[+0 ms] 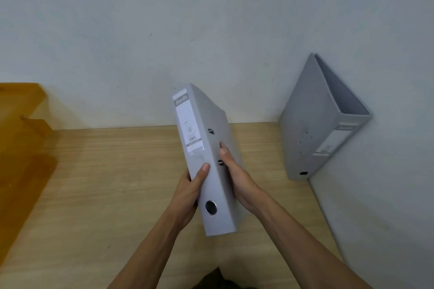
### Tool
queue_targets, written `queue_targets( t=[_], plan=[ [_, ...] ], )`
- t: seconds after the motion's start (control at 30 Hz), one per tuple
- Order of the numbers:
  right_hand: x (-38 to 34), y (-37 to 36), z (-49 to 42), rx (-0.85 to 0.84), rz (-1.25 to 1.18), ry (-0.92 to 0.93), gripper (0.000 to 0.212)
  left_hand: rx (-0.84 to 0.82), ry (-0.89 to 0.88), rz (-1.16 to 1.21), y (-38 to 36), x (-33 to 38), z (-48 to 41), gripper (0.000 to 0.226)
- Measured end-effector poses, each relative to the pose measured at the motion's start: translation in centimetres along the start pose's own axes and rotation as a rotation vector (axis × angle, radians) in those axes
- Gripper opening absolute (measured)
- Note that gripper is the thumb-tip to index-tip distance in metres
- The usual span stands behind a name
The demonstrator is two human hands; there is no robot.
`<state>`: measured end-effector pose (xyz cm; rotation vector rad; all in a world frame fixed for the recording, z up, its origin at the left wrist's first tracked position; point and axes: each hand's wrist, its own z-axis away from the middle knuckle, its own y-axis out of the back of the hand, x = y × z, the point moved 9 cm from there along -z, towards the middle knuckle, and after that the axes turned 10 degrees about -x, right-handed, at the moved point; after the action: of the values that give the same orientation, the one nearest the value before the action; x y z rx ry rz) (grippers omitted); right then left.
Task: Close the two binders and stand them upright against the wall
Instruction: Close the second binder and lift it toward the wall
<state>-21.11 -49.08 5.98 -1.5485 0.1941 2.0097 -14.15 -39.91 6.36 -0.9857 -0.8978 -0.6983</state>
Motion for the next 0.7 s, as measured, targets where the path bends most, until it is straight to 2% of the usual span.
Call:
queue_targets(
  t=[0.1,0.23,0.37,0.57,0.7],
  plan=[
    [-3.9,0.9,2.4,0.020,0.018,0.141,0.075,-0.053,-0.068,-0.161,-2.1,1.5,-0.9,0.053],
    [-5.7,3.7,5.3,0.108,0.052,0.257,0.062,-0.153,-0.089,-0.394,-5.3,1.9,-2.1,0.072],
    [-4.5,6.4,7.8,0.171,0.084,0.253,0.064,-0.226,-0.073,-0.544,-7.4,0.4,-2.8,0.086],
    [-2.5,10.5,10.2,0.286,0.122,0.218,0.055,-0.348,-0.004,-0.682,-9.6,-1.2,-5.3,0.108],
    [-1.0,13.4,11.5,0.389,0.185,0.177,0.054,-0.369,0.049,-0.798,-11.1,-2.8,-7.6,0.119]
  ],
)
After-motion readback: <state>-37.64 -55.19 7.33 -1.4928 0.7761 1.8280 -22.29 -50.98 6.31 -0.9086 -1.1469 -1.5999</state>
